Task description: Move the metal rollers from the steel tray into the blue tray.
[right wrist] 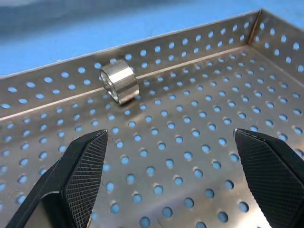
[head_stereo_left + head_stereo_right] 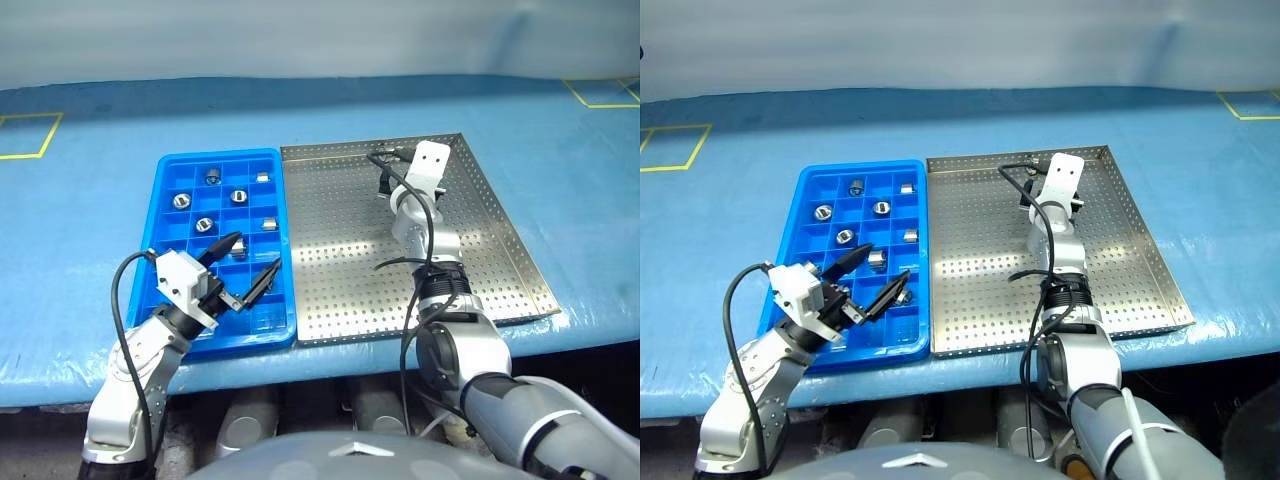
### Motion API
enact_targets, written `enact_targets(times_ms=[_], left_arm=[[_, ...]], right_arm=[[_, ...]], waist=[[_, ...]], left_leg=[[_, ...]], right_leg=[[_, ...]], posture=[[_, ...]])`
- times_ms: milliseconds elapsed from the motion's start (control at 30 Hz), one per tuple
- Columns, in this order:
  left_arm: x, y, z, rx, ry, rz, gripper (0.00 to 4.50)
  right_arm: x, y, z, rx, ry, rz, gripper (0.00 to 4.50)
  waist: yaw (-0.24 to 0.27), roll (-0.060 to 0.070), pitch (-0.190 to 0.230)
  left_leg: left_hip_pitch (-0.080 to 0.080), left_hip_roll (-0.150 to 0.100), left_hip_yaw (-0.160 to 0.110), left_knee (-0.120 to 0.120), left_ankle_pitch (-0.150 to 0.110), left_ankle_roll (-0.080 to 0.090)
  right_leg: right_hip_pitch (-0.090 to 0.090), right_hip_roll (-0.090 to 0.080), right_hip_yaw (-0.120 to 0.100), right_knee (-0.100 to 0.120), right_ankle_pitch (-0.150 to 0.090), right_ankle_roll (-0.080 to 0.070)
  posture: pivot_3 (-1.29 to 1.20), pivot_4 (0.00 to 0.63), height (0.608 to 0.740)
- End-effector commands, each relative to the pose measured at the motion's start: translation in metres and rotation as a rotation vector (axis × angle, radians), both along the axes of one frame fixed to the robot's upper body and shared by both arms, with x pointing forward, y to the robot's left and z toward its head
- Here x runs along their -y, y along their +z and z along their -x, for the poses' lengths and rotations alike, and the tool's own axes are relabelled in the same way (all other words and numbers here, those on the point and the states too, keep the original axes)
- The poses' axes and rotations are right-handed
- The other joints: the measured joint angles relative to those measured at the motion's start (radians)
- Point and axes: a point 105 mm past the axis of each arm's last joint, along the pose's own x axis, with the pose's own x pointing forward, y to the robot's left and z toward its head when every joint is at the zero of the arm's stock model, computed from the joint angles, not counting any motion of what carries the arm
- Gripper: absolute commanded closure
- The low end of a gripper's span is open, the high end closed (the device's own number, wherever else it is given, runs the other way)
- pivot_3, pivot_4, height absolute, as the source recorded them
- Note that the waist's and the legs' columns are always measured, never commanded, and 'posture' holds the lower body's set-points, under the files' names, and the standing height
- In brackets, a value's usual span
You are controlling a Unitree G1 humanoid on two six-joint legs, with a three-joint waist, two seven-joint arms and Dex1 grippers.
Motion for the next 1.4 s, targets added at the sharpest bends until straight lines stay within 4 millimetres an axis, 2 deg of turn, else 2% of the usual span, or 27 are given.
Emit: enact_targets(times_ms=[33, 767, 1033, 1233, 1400], left_arm=[[0.002, 0.005, -0.001, 0.028, -0.018, 0.006, 0.0], [0.006, 0.003, -0.003, 0.033, -0.027, 0.019, 0.0], [0.004, 0.002, 0.0, 0.029, -0.012, 0.016, 0.0], [0.005, 0.002, -0.001, 0.026, -0.017, 0.018, 0.0], [0.006, 0.001, -0.002, 0.022, -0.023, 0.021, 0.0]], right_arm=[[-0.009, 0.024, 0.003, 0.083, 0.077, 0.079, 0.03], [-0.012, 0.027, 0.024, 0.076, 0.124, 0.12, 0.03], [-0.014, 0.033, 0.059, 0.097, 0.122, 0.069, 0.03], [-0.014, 0.027, 0.09, 0.068, 0.12, 0.069, 0.03], [-0.008, 0.02, 0.106, 0.03, 0.11, 0.068, 0.03]], waist=[[0.0, 0.0, 0.0], [0.0, 0.0, 0.0], [0.003, 0.0, 0.0], [0.003, 0.0, 0.0], [0.003, 0.0, 0.0]], left_leg=[[0.0, 0.0, 0.0, 0.0, 0.0, 0.0], [-0.001, 0.0, 0.0, 0.0, 0.0, 0.0], [-0.001, 0.0, 0.0, 0.0, 0.0, 0.0], [-0.001, 0.0, -0.001, 0.001, 0.0, 0.0], [-0.001, 0.0, 0.0, 0.001, 0.0, 0.0]], right_leg=[[0.0, 0.0, 0.0, 0.0, 0.0, 0.0], [-0.001, 0.0, 0.0, 0.0, 0.0, 0.001], [-0.001, 0.0, 0.0, 0.0, -0.001, 0.003], [-0.001, -0.001, -0.001, 0.0, -0.003, 0.005], [-0.001, -0.001, 0.0, 0.0, -0.006, 0.001]], posture=[[0.1, 0.15, 0.74], [0.1, 0.15, 0.74], [0.11, 0.15, 0.74], [0.1, 0.15, 0.74], [0.09, 0.15, 0.74]])
